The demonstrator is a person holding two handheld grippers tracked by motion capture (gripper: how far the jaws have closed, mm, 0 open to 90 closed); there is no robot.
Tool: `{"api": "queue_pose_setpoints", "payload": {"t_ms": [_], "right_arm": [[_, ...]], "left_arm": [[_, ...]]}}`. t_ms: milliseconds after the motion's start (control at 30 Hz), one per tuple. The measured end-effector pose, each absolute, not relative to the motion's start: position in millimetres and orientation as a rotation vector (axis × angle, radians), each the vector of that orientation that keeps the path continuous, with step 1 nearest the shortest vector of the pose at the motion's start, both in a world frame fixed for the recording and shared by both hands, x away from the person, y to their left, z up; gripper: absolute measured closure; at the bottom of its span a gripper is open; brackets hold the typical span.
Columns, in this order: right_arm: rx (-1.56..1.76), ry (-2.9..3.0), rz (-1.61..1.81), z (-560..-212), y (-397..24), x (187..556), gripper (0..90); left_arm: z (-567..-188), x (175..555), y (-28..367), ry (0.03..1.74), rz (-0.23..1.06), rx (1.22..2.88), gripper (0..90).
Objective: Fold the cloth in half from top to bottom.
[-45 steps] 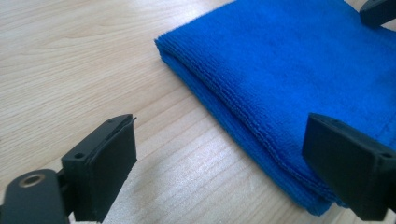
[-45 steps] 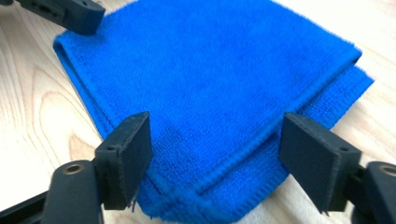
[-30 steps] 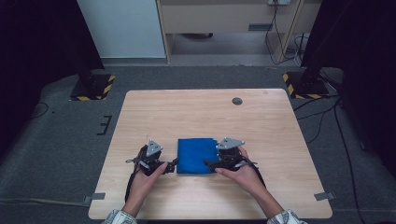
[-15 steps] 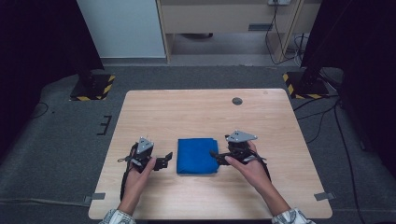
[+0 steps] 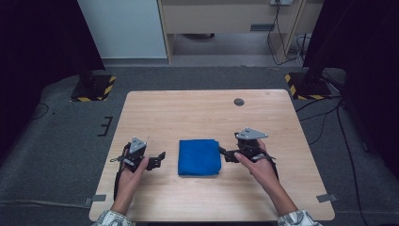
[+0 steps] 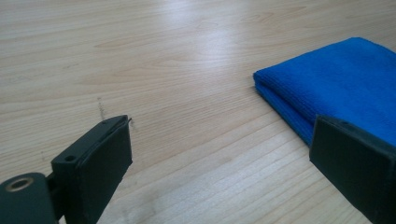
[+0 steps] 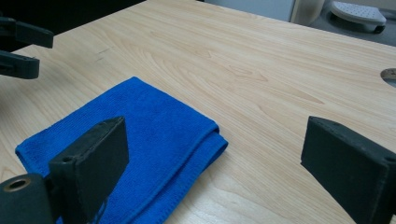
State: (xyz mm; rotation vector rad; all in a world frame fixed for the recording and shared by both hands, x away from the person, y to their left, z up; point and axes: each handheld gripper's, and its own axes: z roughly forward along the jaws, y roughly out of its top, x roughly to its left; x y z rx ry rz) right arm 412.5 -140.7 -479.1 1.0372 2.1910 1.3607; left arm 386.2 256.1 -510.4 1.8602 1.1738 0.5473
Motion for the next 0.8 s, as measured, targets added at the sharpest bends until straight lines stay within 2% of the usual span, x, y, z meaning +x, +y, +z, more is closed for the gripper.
{"api": "queue_pose_setpoints", "payload": {"t_ms": [800], "right_arm": [[1.156,2.151,1.246,-489,-169,422,7.8]], "left_arm": [[-514,390,286,1.253,0.563,1.843,6.2]]}}
